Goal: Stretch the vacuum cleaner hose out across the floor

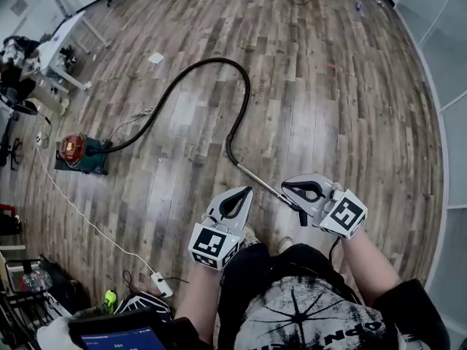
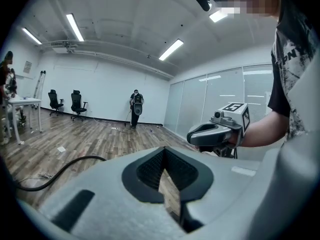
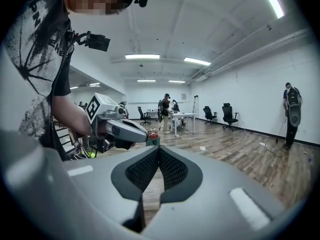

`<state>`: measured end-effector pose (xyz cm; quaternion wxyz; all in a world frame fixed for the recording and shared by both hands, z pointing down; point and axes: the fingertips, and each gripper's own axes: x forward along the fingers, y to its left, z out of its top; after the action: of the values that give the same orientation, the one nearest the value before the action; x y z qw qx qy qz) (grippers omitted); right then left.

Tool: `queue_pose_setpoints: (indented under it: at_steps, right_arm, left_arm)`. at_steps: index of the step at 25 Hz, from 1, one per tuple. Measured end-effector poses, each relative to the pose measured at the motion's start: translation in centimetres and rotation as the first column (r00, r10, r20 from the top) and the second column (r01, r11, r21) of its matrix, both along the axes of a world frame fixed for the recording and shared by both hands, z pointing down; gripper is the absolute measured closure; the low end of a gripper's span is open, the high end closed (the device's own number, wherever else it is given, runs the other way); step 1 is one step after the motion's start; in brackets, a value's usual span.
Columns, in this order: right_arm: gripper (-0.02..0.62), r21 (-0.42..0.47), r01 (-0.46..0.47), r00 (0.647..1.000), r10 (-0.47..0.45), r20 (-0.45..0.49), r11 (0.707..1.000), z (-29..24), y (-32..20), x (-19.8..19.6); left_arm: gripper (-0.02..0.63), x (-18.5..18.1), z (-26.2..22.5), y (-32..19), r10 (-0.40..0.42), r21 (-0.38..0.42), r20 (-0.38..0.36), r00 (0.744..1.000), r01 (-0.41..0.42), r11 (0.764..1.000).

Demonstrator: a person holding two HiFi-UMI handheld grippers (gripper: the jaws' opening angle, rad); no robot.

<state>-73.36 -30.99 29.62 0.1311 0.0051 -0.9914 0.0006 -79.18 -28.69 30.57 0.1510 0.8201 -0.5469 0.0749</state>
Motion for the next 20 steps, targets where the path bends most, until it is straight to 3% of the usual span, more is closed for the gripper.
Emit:
queue_pose_setpoints:
  at_steps: [3,9,15,20]
  right_arm:
    - [0.586,0.026,0.047,0.999,-0.047,-0.010,0.999,1.4,0.3,1.6]
    - [0.581,-0.015,0.035,0.995,-0.036,-0.091,0.999,6.2,-0.7,2.9]
    - [0.578,-0.016,-0.008,0.989,0.006,-0.146,1.000,10.9,-3.0,0.2]
    - [0.566,-0.104,-0.091,0.982,0.072,-0.175,0.990,17.4,-5.4,-4.2]
  left_arm:
    - [0.604,1.3,0.6,-0.1,-0.006,-0.006,0.000,1.000,0.006,1.000]
    - [0.604,2.1,3.9,-0.5,-0.013,-0.026,-0.026,1.000,0.012,1.000]
    - [0.604,-0.4,7.9,-2.8,0.027,-0.037,-0.052,0.998,-0.029,0.999]
    - [0.604,-4.0,12.1,-5.7,0.071,-0.029,-0.074,0.995,-0.073,0.997]
